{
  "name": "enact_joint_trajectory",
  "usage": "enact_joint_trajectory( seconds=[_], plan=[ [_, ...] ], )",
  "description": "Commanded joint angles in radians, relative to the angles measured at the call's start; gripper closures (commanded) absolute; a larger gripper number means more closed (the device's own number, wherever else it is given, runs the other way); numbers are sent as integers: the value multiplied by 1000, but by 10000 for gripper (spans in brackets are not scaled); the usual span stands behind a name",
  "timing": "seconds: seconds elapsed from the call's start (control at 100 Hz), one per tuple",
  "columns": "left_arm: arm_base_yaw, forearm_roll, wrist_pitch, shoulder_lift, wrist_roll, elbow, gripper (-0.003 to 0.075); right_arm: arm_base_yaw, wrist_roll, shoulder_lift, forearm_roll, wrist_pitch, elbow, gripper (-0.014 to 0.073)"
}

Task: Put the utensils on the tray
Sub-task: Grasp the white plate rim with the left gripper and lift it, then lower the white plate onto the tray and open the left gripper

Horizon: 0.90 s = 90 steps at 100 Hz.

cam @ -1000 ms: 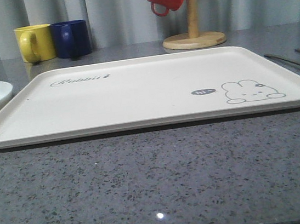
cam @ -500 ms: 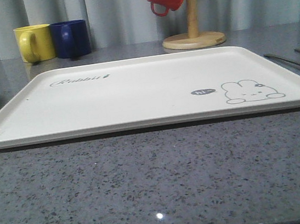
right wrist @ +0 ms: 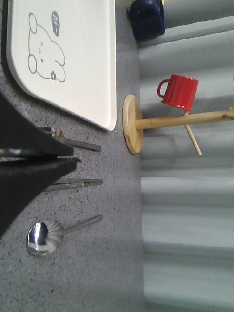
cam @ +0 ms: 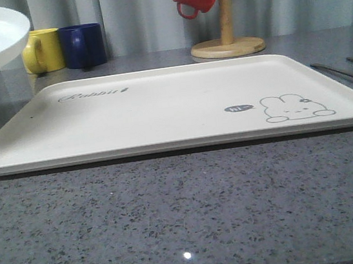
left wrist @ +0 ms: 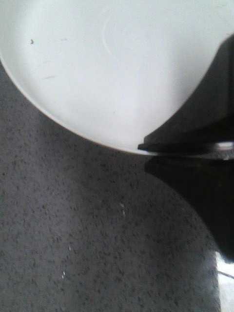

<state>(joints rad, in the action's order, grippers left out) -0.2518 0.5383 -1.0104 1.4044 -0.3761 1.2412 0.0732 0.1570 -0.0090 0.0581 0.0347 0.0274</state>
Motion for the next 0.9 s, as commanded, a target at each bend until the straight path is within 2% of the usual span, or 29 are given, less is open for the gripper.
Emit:
enact_joint_trajectory(
  seconds=[0.0,0.27,0.5,0.66,0.89],
  plan=[
    [56,79,47,-25,-3,35,740,-4,-2,-20,1,87,-1,662],
    [277,70,66,100,48,110,740,-4,-2,-20,1,87,-1,662],
    [415,-60,60,239,149,224,740,-4,-2,-20,1,87,-1,662],
    [453,-76,55,314,158,256,740,-4,-2,-20,1,87,-1,662],
    [451,-80,48,371,158,256,739,-4,-2,-20,1,87,-1,662]
  ],
)
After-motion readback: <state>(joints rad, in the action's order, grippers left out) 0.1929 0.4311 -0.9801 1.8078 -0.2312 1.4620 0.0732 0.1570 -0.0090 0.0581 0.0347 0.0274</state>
